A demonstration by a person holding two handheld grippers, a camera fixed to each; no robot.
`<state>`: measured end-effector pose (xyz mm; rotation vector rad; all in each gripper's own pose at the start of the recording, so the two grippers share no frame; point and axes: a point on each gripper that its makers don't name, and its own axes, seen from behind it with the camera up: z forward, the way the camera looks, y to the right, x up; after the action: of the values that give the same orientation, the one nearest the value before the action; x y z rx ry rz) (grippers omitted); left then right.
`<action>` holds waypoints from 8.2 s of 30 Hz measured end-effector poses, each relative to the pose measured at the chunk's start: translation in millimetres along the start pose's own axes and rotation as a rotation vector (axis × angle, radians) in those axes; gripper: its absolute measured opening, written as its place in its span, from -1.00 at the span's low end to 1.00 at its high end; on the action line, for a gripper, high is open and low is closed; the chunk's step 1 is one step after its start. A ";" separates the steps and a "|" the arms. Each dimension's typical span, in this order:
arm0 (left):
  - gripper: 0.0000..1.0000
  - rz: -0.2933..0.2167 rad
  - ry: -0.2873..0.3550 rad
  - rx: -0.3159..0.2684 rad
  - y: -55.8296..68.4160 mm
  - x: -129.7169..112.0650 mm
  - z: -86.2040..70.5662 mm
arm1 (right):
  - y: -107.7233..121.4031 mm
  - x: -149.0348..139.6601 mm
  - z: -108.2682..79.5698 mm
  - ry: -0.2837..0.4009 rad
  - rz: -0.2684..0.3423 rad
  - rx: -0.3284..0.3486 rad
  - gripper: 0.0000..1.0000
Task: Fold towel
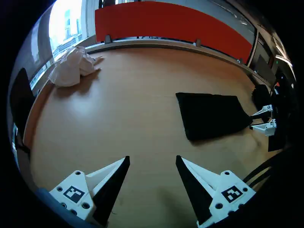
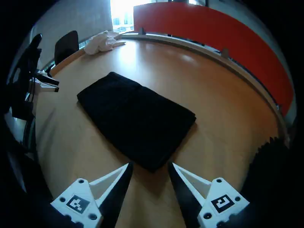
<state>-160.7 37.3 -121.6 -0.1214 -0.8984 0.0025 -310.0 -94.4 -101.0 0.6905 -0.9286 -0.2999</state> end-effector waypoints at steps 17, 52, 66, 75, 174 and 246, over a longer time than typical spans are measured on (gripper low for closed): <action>0.79 0.000 -0.008 0.010 -8.3 -5.7 -4.4 | 1.0 -4.8 0.2 -0.014 -0.026 0.017 -0.72; 0.79 -0.005 0.012 0.015 -14.1 7.8 -4.9 | 17.5 93.0 -79.3 0.175 -0.109 -0.060 -0.92; 0.79 0.004 0.017 0.006 -8.1 12.4 -4.6 | 19.1 107.7 -98.4 0.195 -0.147 -0.069 -0.92; 0.79 0.004 0.024 0.005 -8.2 13.8 -7.0 | -1.1 120.3 -85.5 0.199 -0.188 -0.021 -0.92; 0.79 -0.027 0.037 0.018 -23.7 14.1 -15.0 | -61.8 0.3 14.0 -0.021 -0.116 0.073 -0.89; 0.80 0.016 0.079 -0.028 1.4 60.6 -13.8 | 191.7 174.3 -184.1 0.221 0.024 -0.217 -0.91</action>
<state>-112.1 40.5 -83.0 -0.1536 -0.8183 -0.0005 -69.1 35.1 60.9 0.5004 -0.6814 -0.2919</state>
